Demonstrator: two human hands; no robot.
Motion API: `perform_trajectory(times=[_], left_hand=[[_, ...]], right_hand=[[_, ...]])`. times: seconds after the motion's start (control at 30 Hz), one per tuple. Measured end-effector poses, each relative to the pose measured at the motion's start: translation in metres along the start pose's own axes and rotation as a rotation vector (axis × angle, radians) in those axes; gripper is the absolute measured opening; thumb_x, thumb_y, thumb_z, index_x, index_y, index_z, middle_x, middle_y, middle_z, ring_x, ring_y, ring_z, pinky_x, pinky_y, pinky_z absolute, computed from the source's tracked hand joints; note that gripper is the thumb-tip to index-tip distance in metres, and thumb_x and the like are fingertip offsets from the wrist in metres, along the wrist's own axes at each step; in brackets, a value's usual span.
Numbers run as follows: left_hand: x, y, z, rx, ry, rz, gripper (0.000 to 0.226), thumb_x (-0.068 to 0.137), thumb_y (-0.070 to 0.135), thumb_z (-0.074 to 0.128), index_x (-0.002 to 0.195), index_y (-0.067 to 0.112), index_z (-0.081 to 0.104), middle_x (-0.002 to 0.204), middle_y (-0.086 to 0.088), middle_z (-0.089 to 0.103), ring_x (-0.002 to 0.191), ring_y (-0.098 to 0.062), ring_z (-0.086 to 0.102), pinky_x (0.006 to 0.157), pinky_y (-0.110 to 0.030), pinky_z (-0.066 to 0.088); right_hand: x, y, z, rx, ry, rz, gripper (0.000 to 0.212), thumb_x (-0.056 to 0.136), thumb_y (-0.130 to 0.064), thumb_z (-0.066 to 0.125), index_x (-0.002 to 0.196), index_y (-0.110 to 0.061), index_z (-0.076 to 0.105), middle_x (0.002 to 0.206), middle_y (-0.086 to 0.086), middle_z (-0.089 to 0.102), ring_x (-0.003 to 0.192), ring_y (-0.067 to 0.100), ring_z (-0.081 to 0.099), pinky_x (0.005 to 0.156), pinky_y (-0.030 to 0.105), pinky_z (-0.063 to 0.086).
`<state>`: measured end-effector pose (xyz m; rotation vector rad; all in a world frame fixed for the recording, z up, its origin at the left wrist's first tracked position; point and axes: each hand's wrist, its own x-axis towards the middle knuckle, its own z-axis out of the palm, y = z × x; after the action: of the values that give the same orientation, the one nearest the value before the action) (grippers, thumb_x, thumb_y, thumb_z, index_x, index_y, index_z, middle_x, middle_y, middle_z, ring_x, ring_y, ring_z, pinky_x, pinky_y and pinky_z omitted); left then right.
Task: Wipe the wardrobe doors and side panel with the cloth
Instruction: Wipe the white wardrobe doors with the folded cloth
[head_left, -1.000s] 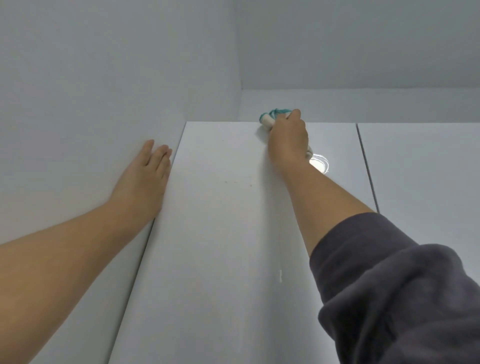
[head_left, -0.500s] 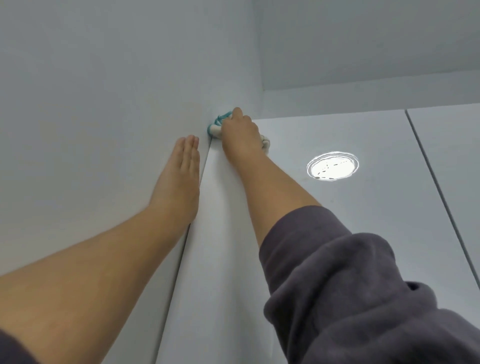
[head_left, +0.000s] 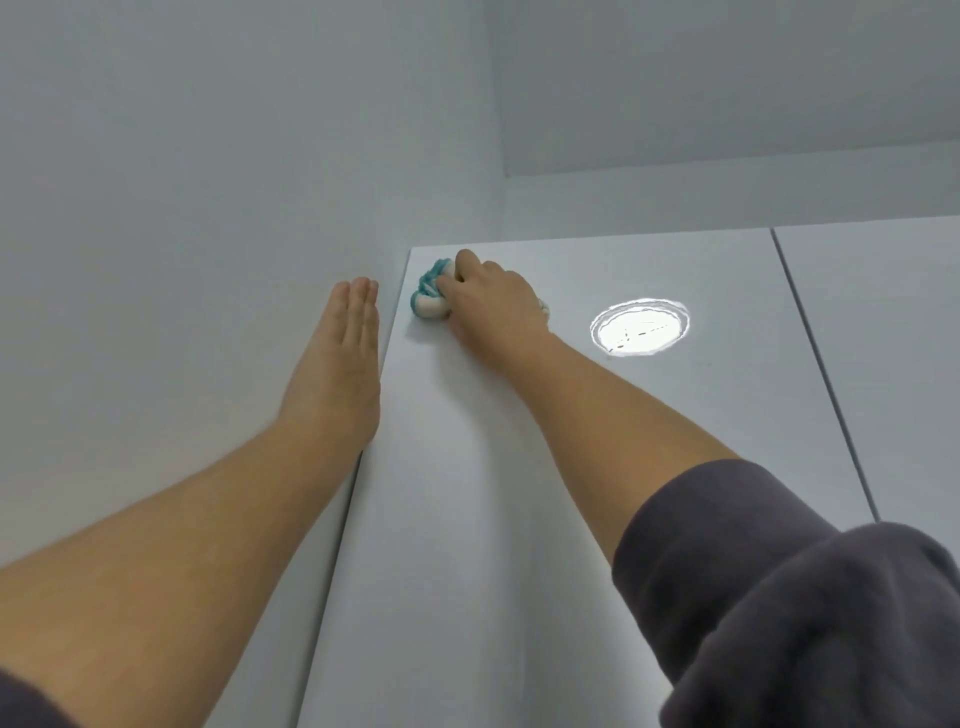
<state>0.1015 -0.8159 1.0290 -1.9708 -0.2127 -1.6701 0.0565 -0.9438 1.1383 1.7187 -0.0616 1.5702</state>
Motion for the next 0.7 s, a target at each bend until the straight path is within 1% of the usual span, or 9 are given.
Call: perform_trajectory(times=[0.2, 0.33, 0.47, 0.57, 0.7], left_hand=[[-0.001, 0.001, 0.0, 0.025, 0.021, 0.008, 0.062, 0.101, 0.024, 0.008, 0.14, -0.021, -0.007, 0.15, -0.041, -0.009, 0.143, -0.051, -0.004, 0.116, -0.058, -0.002], [-0.001, 0.002, 0.001, 0.032, 0.029, 0.006, 0.063, 0.101, 0.026, 0.009, 0.141, -0.021, -0.006, 0.15, -0.042, -0.009, 0.143, -0.052, -0.004, 0.115, -0.059, -0.002], [-0.001, 0.002, 0.001, 0.014, 0.037, 0.0, 0.063, 0.101, 0.025, 0.009, 0.14, -0.022, -0.006, 0.15, -0.042, -0.008, 0.143, -0.052, -0.003, 0.116, -0.059, -0.002], [-0.001, 0.001, 0.001, 0.004, 0.038, 0.004, 0.063, 0.1, 0.024, 0.009, 0.14, -0.022, -0.006, 0.15, -0.042, -0.008, 0.143, -0.052, -0.003, 0.116, -0.059, -0.001], [-0.001, 0.001, 0.0, 0.0, 0.04, 0.018, 0.061, 0.101, 0.023, 0.009, 0.14, -0.022, -0.005, 0.149, -0.043, -0.007, 0.142, -0.053, -0.002, 0.117, -0.059, 0.0]], right_hand=[[-0.026, 0.045, -0.018, -0.064, -0.008, 0.189, 0.029, 0.091, -0.001, 0.042, 0.118, -0.008, 0.05, 0.121, 0.012, 0.044, 0.084, 0.026, 0.04, 0.065, 0.035, 0.027], [-0.039, 0.066, -0.025, -0.092, -0.027, 0.259, 0.03, 0.09, 0.001, 0.042, 0.119, -0.007, 0.049, 0.122, 0.012, 0.043, 0.094, 0.03, 0.049, 0.065, 0.035, 0.029], [-0.049, 0.084, -0.03, -0.099, -0.017, 0.316, 0.037, 0.089, 0.001, 0.044, 0.125, -0.007, 0.047, 0.123, 0.013, 0.042, 0.095, 0.032, 0.05, 0.065, 0.036, 0.031], [-0.061, 0.104, -0.036, -0.105, -0.012, 0.394, 0.04, 0.089, 0.001, 0.045, 0.127, -0.008, 0.044, 0.123, 0.014, 0.041, 0.096, 0.033, 0.05, 0.066, 0.036, 0.033], [-0.083, 0.133, -0.044, -0.09, 0.009, 0.51, 0.036, 0.089, -0.003, 0.048, 0.124, -0.008, 0.046, 0.12, 0.014, 0.041, 0.084, 0.03, 0.044, 0.063, 0.036, 0.033]])
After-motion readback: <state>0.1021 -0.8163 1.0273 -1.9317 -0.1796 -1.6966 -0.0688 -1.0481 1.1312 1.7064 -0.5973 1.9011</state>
